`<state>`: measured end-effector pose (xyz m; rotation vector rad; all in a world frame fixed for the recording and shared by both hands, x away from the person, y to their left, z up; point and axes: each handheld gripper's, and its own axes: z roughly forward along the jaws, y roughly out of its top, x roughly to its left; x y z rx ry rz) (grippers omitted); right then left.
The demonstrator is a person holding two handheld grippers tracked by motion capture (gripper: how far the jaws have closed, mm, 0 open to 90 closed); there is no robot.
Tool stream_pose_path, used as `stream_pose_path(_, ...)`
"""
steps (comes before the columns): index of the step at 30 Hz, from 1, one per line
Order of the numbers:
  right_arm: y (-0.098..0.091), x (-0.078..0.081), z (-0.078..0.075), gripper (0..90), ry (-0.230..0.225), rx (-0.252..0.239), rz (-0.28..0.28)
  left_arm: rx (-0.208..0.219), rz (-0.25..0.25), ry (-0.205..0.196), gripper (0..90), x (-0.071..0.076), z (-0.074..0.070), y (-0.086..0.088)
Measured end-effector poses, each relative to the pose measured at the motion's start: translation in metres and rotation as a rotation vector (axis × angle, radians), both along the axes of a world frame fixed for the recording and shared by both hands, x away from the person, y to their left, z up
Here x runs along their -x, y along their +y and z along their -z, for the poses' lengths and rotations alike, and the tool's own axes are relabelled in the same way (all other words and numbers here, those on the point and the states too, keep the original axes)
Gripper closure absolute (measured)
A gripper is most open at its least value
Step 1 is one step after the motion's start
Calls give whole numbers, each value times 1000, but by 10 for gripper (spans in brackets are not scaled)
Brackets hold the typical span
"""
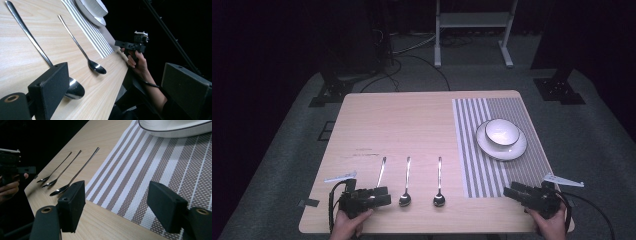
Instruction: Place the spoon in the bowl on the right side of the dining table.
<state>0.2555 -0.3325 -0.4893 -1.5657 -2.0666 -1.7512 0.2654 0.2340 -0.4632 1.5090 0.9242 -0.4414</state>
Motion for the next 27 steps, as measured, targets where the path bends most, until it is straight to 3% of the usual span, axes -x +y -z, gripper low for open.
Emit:
stream_pose_path(14, 11, -8, 1, 295, 34, 23, -42, -11, 57, 21, 66, -2, 5, -23)
stream_pose_path(27, 45, -27, -9, 296, 52, 60, -137, -16, 78, 29, 66, -1, 5, -28)
